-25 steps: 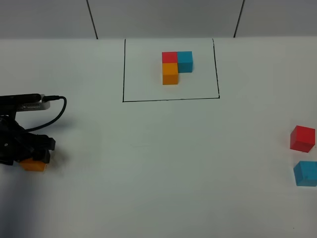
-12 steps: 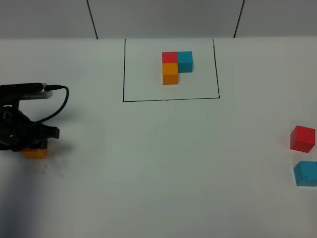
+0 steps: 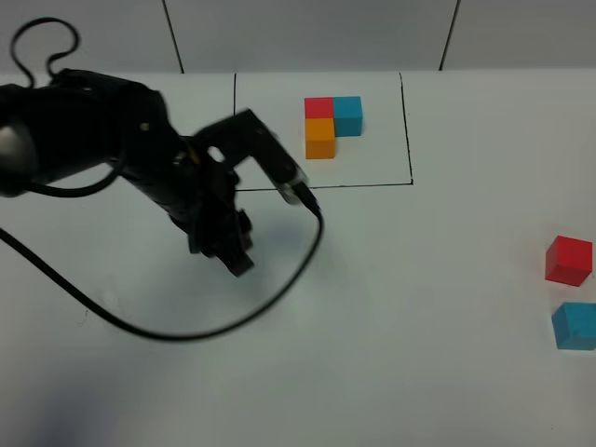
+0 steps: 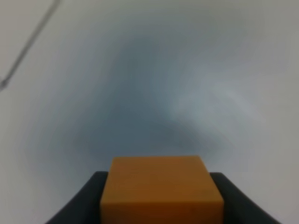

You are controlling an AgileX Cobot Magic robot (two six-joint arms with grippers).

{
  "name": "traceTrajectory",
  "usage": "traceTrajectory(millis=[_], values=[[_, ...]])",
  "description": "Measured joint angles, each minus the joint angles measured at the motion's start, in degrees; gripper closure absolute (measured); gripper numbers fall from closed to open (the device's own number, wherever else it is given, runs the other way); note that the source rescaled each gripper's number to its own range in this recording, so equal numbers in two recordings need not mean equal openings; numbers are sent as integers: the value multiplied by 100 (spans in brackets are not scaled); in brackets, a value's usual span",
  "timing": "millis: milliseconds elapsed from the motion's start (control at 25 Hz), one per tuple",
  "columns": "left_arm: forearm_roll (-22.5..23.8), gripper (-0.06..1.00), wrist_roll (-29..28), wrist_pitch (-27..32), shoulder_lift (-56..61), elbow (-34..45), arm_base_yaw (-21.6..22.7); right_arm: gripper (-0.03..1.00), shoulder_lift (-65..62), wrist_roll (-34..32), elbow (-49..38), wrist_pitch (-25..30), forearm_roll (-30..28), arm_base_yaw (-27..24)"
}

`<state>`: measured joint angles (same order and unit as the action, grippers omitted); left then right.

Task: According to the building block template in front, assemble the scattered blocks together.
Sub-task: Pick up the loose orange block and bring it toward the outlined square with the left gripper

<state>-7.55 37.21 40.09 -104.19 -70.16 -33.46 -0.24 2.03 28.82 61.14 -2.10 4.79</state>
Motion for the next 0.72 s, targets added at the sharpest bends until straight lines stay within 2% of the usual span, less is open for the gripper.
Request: traceTrajectory(millis=[80,160,320,480,720], values=[[-159,94,465,350,-195,-302,-421,97,0,0,0,0,0,0],[-218,94,605,456,-394,-532,-780,97,0,0,0,0,0,0],[-225,94,739,475,-742,-765,-1205,97,0,0,0,0,0,0],[-225,94,897,554,-1094,-784,-1383,97,0,0,0,0,0,0],[-176,94,964,565,-1471,-784,-1398,97,0,0,0,0,0,0]])
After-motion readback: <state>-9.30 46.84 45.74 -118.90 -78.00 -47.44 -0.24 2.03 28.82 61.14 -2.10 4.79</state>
